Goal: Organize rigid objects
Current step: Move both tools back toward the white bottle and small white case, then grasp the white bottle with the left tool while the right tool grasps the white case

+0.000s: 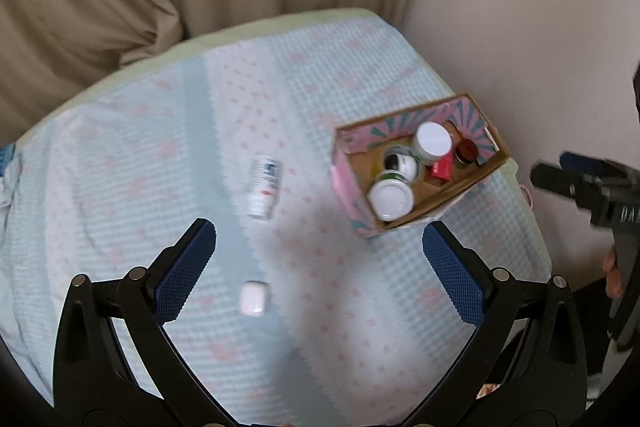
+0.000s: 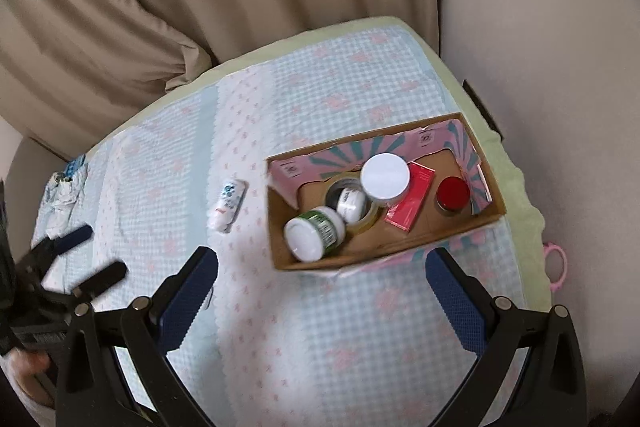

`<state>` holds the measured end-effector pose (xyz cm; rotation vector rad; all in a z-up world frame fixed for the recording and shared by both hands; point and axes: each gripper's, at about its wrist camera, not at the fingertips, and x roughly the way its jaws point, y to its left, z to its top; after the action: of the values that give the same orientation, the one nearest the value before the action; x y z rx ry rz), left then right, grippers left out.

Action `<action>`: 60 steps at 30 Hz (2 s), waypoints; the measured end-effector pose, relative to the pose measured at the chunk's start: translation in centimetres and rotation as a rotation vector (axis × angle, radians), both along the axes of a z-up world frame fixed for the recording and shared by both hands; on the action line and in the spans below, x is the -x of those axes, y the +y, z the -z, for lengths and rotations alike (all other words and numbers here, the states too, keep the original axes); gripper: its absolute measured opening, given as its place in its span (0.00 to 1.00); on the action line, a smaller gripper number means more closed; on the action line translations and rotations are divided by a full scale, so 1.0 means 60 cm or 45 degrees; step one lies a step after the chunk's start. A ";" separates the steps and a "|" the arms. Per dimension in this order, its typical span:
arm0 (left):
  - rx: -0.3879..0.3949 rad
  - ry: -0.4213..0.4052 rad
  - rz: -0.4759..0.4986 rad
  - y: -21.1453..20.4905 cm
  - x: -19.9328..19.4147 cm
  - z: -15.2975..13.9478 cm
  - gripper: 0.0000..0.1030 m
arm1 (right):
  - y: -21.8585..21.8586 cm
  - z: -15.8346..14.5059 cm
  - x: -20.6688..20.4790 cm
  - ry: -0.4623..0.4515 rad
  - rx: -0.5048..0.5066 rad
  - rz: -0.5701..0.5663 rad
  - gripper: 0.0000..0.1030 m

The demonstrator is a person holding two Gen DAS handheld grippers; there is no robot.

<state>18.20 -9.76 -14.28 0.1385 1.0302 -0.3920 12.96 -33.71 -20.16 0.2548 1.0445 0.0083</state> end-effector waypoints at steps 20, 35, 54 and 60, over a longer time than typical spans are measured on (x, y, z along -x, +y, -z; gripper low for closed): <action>0.049 0.004 0.148 0.264 -0.062 -0.049 1.00 | 0.306 -0.032 0.088 0.057 0.090 0.250 1.00; -0.052 0.268 0.250 0.198 -0.223 0.121 1.00 | 0.458 0.151 0.021 0.328 0.032 0.248 1.00; -0.203 0.581 0.393 -0.011 -0.370 0.454 0.90 | 0.508 0.453 -0.083 0.566 0.003 0.450 0.82; -0.236 0.622 0.409 -0.038 -0.363 0.500 0.75 | 0.513 0.495 -0.098 0.615 0.006 0.441 0.70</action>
<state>40.01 -12.07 -44.27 0.3915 1.5336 -0.6404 18.84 -2.93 -49.85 0.4446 1.4670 -0.3843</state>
